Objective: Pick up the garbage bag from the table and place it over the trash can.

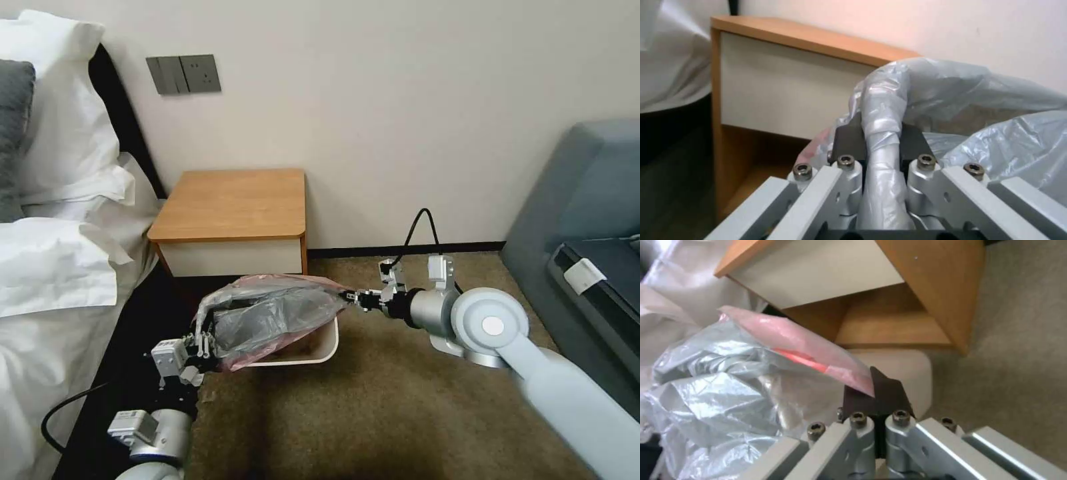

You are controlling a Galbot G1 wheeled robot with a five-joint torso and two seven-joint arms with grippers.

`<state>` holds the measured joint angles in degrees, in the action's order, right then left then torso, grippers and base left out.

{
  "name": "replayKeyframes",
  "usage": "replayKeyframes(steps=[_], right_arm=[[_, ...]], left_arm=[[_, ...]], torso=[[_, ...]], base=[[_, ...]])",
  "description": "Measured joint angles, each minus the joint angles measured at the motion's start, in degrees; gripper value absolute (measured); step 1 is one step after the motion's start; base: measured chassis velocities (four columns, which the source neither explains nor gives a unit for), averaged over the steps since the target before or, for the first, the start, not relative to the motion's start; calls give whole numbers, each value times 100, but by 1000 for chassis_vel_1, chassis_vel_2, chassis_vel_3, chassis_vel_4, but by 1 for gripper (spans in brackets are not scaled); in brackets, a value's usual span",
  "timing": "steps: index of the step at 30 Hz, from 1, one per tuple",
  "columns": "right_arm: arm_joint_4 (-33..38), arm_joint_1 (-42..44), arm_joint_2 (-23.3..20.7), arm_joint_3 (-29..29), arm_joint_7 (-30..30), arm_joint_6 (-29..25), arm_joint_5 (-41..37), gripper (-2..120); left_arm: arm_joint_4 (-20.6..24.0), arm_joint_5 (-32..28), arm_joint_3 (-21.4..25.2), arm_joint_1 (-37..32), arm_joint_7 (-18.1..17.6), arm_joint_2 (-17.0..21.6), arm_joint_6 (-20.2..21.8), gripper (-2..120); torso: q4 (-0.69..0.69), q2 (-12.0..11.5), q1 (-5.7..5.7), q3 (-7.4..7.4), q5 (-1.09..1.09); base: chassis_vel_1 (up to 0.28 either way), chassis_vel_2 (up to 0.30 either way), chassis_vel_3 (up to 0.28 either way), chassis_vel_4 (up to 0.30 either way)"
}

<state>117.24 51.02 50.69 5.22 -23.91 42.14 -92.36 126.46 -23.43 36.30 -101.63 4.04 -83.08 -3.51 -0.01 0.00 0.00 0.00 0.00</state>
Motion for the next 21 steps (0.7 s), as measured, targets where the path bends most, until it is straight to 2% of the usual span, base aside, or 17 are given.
replayKeyframes(steps=[1,4,21], right_arm=[[0,0,0,0,0,0,0,0],[-121,54,44,139,103,-4,-175,0],[-270,347,16,125,209,-17,-485,0]], left_arm=[[0,0,0,0,0,0,0,9],[-93,-52,49,7,311,-1,-141,9],[-145,-200,63,44,554,24,-318,9]], torso=[[0,0,0,0,0],[1,0,0,0,0],[1,0,0,0,0]], base=[[0,0,0,0],[0,0,0,0],[0,0,0,0]])
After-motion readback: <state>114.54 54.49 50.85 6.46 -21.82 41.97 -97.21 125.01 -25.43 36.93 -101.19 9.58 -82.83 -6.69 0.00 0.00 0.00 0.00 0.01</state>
